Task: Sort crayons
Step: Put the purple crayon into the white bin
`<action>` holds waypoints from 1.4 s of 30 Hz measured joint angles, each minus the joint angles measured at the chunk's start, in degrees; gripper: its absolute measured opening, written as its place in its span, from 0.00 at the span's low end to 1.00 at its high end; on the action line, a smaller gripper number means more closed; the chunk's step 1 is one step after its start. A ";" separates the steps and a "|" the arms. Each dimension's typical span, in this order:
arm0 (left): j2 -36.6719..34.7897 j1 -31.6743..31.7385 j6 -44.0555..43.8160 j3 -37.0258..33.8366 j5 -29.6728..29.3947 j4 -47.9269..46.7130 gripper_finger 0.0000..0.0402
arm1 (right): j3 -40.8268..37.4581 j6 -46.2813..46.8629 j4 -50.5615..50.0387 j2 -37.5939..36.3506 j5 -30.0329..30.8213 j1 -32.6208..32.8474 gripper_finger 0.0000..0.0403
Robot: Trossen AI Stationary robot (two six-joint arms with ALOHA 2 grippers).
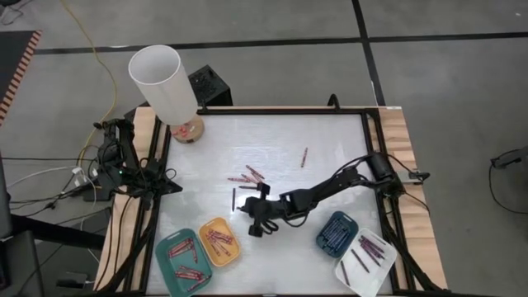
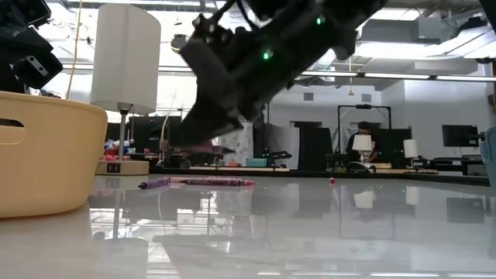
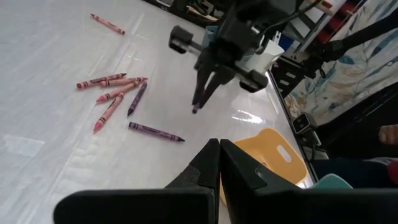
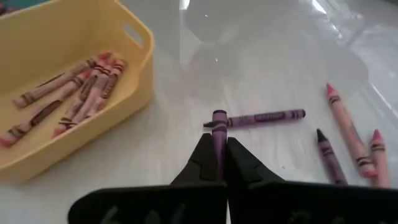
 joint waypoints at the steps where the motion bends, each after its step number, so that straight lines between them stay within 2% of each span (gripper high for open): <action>1: 0.00 0.00 0.00 0.00 0.01 -0.02 0.00 | 0.00 -0.66 -0.09 -0.51 0.03 0.20 0.01; 13: 0.00 0.00 0.00 0.00 -0.01 0.00 0.00 | 0.11 -9.69 10.28 -4.35 -0.04 3.64 0.01; 16: 0.00 0.00 0.00 0.00 0.01 0.00 0.00 | 0.15 -9.13 8.28 -5.21 0.27 4.78 0.01; 19: 0.00 0.01 0.00 0.00 -0.01 0.01 0.00 | 0.13 -4.35 1.05 -6.98 1.96 6.34 0.01; 26: 0.00 0.02 0.00 0.00 0.01 -0.02 0.00 | 0.15 17.99 -26.02 -14.35 6.11 12.97 0.01; 32: 0.00 0.00 0.00 0.00 0.02 0.00 0.00 | 0.20 45.06 -50.15 -21.04 6.08 21.99 0.01; 36: 0.00 0.02 0.00 0.00 0.03 0.00 0.00 | 0.20 63.46 -62.68 -23.88 5.80 29.32 0.01; 39: 0.00 0.01 0.00 0.00 0.01 -0.01 0.00 | 0.20 75.48 -71.52 -25.23 2.65 34.81 0.01; 42: 0.00 0.01 0.00 0.00 0.01 0.00 0.00 | 0.20 88.05 -80.44 -25.36 -4.57 39.85 0.01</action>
